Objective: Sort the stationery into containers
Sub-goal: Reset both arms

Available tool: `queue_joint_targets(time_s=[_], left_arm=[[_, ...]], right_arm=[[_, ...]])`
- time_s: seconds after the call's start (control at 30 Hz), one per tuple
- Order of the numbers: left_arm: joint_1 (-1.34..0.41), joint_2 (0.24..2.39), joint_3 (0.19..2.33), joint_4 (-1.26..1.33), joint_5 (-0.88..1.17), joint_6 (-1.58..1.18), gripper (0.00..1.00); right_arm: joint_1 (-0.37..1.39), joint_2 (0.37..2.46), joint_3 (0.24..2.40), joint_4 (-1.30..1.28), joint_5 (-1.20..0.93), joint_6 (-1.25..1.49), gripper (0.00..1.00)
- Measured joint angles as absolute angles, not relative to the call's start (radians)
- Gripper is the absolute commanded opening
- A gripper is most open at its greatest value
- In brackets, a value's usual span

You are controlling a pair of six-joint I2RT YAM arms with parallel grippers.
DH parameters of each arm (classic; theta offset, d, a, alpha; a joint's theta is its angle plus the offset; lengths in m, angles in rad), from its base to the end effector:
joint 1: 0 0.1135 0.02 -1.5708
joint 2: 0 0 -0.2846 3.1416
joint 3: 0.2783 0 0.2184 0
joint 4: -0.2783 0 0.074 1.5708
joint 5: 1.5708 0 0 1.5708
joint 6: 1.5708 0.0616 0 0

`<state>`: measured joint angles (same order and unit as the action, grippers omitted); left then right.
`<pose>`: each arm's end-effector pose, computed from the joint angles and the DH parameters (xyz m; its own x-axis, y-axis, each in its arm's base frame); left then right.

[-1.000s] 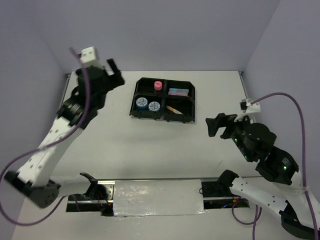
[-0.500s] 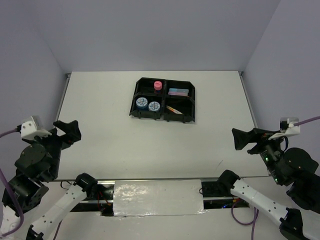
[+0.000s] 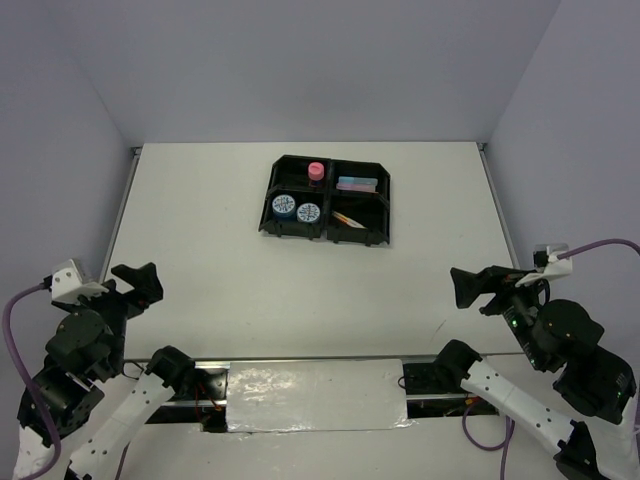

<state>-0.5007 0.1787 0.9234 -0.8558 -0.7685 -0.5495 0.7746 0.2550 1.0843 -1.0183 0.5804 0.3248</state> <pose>-0.0047 0.0514 0.3374 0.0533 -0.4572 -0.8878 -0.2732 0.8484 -0.4533 -0.0011 -0.0483 0.3571 -0.1911 0.1864 -0.9637 -0.1466 0.9654 0.2158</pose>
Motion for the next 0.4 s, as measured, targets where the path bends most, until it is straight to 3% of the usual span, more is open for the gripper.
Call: queue_joint_targets(time_s=[0.4], left_arm=[[-0.501, 0.140, 0.899, -0.844, -0.773, -0.557, 0.99]], right_arm=[[0.775, 0.303, 1.006, -0.933, 0.536, 0.351, 1.00]])
